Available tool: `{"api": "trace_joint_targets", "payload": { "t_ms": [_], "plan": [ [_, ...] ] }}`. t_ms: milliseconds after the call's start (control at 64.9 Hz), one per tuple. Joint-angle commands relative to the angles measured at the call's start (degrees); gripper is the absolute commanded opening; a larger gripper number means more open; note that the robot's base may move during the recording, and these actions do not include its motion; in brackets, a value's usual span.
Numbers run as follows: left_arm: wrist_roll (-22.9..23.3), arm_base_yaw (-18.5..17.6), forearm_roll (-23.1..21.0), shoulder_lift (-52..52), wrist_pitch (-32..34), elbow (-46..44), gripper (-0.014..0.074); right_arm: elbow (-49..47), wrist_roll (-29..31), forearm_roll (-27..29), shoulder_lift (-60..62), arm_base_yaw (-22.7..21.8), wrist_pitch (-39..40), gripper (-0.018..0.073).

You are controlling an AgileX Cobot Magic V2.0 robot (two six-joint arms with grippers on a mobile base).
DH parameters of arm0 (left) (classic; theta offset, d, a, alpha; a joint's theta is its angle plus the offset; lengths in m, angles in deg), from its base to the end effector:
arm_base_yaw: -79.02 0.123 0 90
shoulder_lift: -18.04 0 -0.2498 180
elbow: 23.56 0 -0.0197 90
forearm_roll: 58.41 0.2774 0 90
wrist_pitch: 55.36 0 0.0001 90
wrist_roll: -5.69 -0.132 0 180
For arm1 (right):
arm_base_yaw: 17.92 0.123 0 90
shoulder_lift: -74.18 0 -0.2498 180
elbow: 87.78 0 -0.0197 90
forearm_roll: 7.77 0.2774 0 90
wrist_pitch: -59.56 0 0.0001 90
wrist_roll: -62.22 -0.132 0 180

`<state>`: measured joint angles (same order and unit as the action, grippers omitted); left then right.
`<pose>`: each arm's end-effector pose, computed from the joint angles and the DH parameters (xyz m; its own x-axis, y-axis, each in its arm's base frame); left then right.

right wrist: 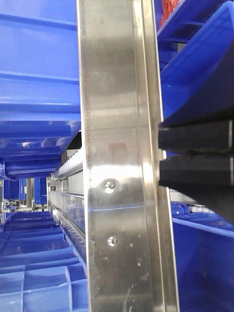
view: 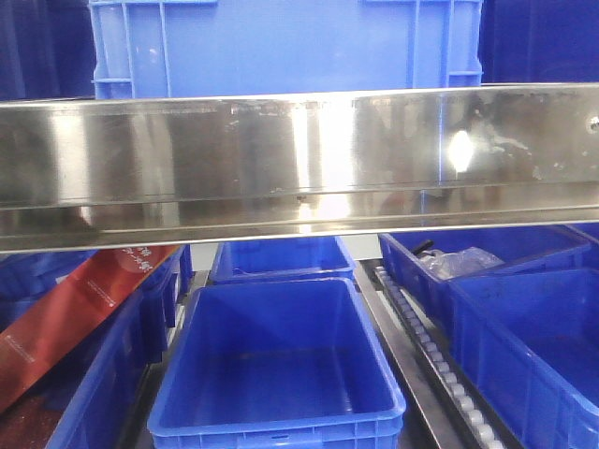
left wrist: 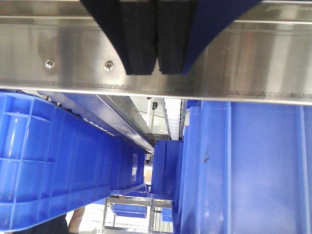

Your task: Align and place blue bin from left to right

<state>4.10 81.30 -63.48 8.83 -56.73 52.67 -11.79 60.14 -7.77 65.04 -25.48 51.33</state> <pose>0.1601 0.0061 0.2119 0.0579 -0.0584 -0.9966 -0.0342 0.9976 -0.0605 0.1585 -0.0210 0.1980 -0.0533 0.0437 -0.9976 0.1336 0.9904 0.0362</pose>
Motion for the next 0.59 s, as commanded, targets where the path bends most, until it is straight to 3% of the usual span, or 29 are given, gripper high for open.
{"api": "trace_joint_targets", "payload": {
  "t_ms": [0,570],
  "plan": [
    [-0.2,0.1,-0.2,0.3,1.0,-0.1,-0.0111,0.1,0.2,0.3,0.2,-0.2,1.6,-0.0069],
    [-0.2,0.1,-0.2,0.3,1.0,-0.1,-0.0111,0.1,0.2,0.3,0.2,-0.2,1.6,-0.0069]
  ]
}}
